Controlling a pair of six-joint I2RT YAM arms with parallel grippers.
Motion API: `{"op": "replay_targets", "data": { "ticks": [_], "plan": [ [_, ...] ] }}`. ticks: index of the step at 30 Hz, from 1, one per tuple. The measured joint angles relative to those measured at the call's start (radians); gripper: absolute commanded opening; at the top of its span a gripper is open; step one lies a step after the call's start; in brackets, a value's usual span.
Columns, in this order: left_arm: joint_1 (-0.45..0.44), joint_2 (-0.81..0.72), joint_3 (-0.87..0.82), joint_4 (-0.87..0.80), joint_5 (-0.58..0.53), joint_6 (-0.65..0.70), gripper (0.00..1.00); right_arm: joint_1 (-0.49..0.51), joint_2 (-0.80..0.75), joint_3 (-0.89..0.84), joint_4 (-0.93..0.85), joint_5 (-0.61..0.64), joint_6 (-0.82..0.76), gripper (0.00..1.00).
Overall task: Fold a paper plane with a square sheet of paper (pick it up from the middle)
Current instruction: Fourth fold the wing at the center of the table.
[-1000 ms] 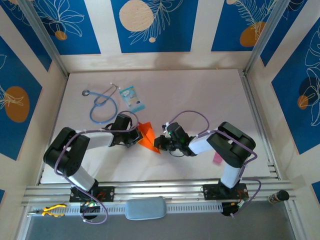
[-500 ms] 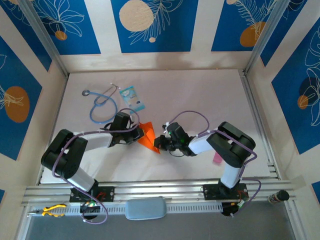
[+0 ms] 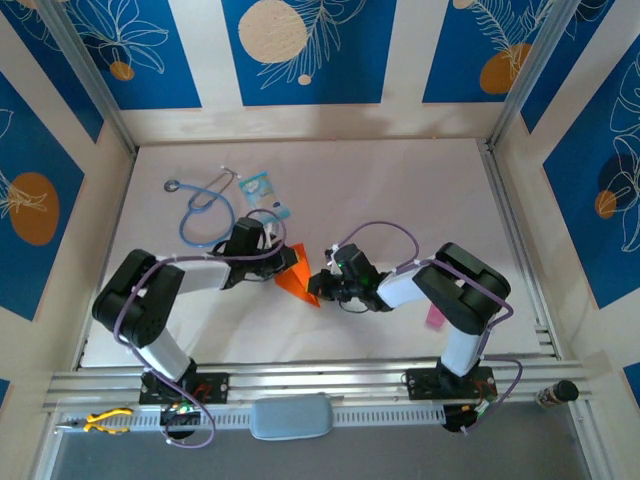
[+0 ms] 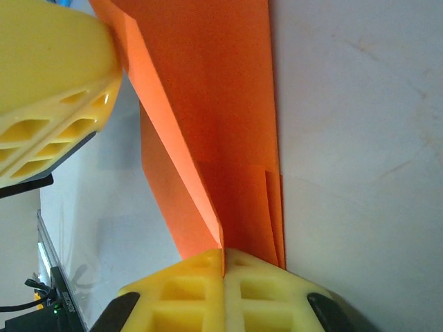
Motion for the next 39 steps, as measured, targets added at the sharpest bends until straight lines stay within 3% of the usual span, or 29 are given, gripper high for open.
{"op": "replay_targets", "data": {
  "ticks": [39],
  "plan": [
    [0.0, 0.099, 0.055, -0.038, -0.031, 0.014, 0.0, -0.028, 0.018, 0.041, -0.066, -0.069, 0.03, 0.03]
  ]
}}
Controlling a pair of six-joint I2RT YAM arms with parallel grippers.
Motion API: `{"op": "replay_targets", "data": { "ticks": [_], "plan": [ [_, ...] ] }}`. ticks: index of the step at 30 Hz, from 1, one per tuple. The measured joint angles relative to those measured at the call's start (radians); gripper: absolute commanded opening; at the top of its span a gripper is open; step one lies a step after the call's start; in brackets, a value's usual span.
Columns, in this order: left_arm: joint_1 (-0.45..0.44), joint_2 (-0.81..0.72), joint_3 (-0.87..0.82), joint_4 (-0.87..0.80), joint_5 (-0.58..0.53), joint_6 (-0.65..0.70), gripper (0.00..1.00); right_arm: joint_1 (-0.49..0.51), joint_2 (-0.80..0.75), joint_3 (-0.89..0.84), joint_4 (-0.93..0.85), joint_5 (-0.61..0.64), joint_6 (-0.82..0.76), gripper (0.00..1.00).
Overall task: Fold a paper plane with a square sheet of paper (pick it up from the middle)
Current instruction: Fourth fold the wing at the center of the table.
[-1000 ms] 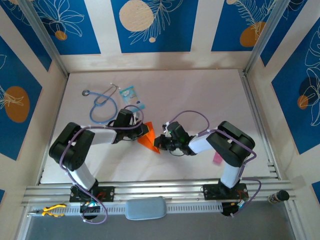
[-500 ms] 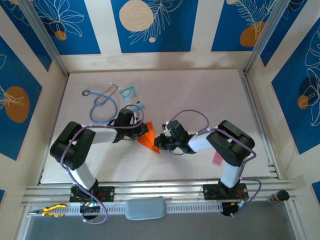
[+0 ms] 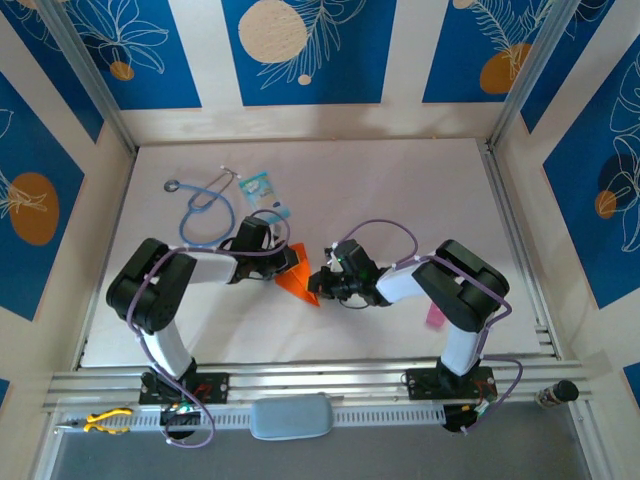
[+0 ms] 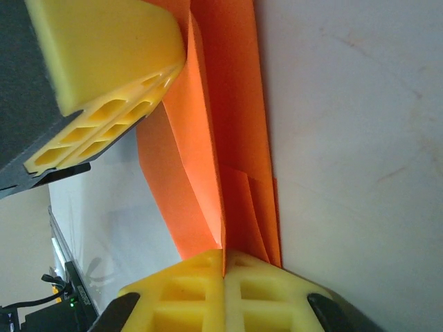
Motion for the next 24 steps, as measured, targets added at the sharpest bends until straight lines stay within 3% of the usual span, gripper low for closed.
{"op": "replay_targets", "data": {
  "ticks": [24],
  "plan": [
    [0.0, 0.043, 0.042, -0.049, 0.009, 0.009, 0.0, -0.007, 0.006, 0.013, -0.021, -0.018, 0.015, 0.05]
  ]
}}
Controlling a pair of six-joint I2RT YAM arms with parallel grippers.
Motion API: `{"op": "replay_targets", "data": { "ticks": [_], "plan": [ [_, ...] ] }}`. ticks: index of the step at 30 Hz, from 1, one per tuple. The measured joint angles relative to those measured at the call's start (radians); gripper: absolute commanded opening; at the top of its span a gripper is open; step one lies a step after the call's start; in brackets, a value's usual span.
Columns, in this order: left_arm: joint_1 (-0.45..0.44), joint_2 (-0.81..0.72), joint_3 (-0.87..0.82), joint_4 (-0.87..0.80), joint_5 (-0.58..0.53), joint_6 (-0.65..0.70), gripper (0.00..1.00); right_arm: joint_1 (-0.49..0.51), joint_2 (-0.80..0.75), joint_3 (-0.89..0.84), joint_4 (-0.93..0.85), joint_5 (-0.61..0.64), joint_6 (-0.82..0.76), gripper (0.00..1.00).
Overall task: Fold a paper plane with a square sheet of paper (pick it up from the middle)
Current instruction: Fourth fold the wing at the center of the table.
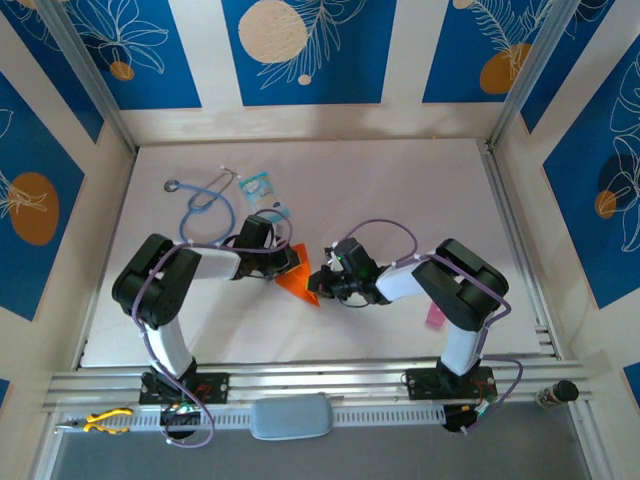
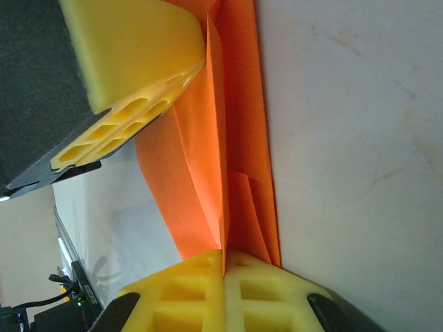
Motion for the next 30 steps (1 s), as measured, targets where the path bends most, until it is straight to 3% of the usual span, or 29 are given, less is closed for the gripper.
{"op": "replay_targets", "data": {
  "ticks": [16, 30],
  "plan": [
    [0.0, 0.005, 0.005, -0.004, 0.007, 0.025, 0.0, 0.008, -0.029, 0.024, -0.088, 0.004, -0.015, 0.16],
    [0.0, 0.005, 0.005, -0.004, 0.007, 0.026, 0.0, 0.017, -0.072, -0.008, -0.151, 0.004, -0.035, 0.1]
  ]
}}
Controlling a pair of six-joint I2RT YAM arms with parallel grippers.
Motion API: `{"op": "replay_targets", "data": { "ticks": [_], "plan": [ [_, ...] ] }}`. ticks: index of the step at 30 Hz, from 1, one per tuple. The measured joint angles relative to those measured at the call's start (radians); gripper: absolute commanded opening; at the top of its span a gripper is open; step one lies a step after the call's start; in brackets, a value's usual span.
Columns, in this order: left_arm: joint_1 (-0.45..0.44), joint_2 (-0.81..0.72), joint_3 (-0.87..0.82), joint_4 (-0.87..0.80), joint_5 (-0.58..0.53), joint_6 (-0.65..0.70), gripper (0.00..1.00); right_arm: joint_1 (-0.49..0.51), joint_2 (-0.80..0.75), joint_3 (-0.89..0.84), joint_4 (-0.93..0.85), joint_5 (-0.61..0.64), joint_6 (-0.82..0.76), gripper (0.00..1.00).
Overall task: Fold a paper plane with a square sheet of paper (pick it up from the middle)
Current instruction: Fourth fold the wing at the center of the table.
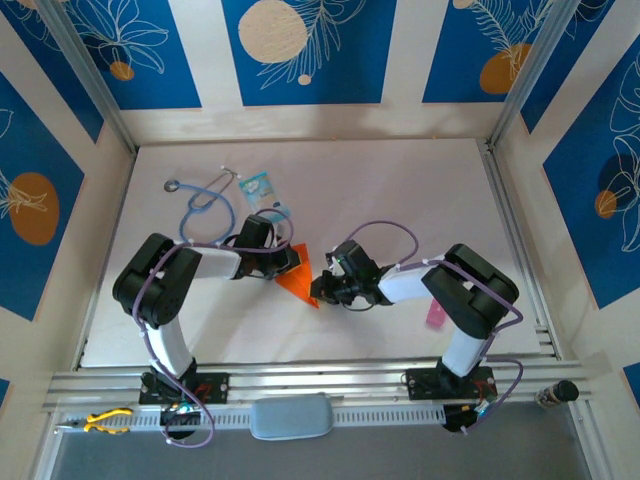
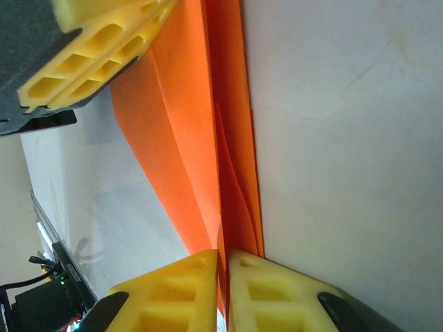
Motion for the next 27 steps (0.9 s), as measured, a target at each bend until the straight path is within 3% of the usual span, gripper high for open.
{"op": "replay_targets", "data": {
  "ticks": [16, 24, 27],
  "plan": [
    [0.0, 0.0, 0.0, 0.0, 0.0, 0.0, 0.0, 0.001, -0.034, -0.015, -0.06, -0.021, -0.018, 0.12],
    [0.0, 0.0, 0.0, -0.001, 0.0, 0.0, 0.0, 0.002, -0.034, -0.011, -0.079, -0.018, -0.038, 0.09],
    [0.0, 0.0, 0.0, -0.002, 0.001, 0.0, 0.0, 0.002, -0.035, -0.01, -0.082, -0.018, -0.043, 0.12]
  ]
}}
